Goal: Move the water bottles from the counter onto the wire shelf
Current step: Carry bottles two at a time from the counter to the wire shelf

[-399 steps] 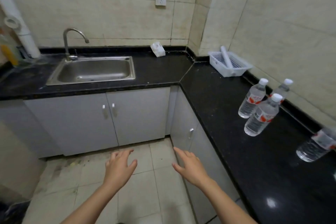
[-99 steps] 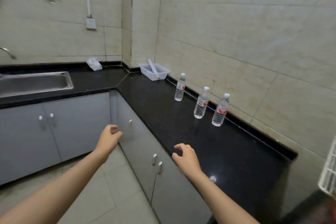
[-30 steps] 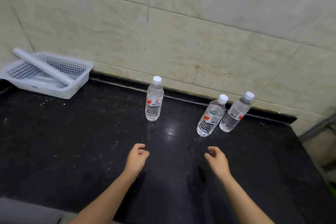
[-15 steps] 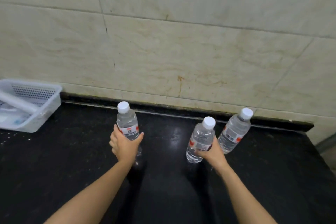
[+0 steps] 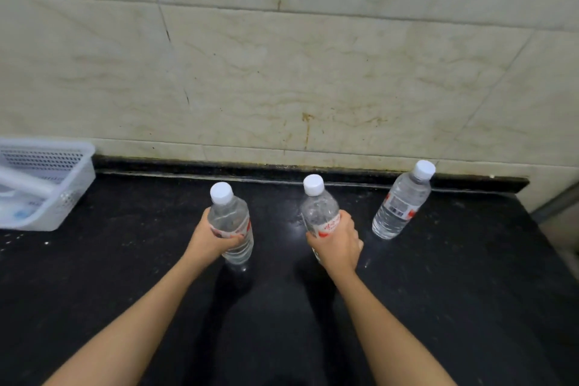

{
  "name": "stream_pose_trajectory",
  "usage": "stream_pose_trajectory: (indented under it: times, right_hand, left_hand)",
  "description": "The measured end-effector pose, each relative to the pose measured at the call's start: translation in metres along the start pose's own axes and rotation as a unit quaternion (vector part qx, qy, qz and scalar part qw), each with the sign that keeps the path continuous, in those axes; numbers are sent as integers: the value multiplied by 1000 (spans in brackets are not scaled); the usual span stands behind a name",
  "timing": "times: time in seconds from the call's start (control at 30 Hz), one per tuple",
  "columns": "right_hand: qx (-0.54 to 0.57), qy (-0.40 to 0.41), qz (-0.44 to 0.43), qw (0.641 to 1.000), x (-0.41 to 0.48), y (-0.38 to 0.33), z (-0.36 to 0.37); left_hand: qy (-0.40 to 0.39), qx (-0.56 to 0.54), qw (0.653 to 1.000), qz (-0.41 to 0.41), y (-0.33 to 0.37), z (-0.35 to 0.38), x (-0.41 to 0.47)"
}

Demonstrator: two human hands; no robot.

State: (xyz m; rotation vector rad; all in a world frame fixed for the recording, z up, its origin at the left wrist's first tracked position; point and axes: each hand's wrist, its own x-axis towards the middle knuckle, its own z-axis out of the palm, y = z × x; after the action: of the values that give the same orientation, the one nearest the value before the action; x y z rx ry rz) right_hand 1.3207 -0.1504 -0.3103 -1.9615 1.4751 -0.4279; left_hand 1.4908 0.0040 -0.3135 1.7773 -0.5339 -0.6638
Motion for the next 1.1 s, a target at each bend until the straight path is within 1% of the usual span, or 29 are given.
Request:
stream_pose_trajectory:
  times: [0.1,0.17,0.27,0.4,0.53,0.77,0.87,0.97,1.1]
  right_hand:
    - [-46,6,14,999,-22,-7,3]
    - [-80,11,20,997,-44,-7,5]
    - [-114,28,43,992,-79,-4,7]
    - [-124,55,95,986,-127,2,6]
    - [-100,78,146,981,-176,11,-2]
    - [-81,133,166,974,-236,21,-38]
    - [-65,153,179,970,-253,31,-56]
    - [-43,170,192,966,-268,48,-73]
    - [-21,201,207,957,-293,81,-106]
  left_hand:
    - [-78,-4,997,-3,-6,-8,-15]
    - [-117,-9,993,-2,-9,-12,-24]
    - [-163,-16,986,22,-13,-17,-39]
    - [-210,-18,977,44,-25,-25,-56]
    - [-241,-50,969,30,-31,-27,-71]
    - [-325,-107,939,3,-27,1,-118]
    - [-368,-124,921,-12,-21,20,-143]
    - [-413,-131,901,-8,-8,40,-168]
    - [-445,-134,885,9,15,72,-208]
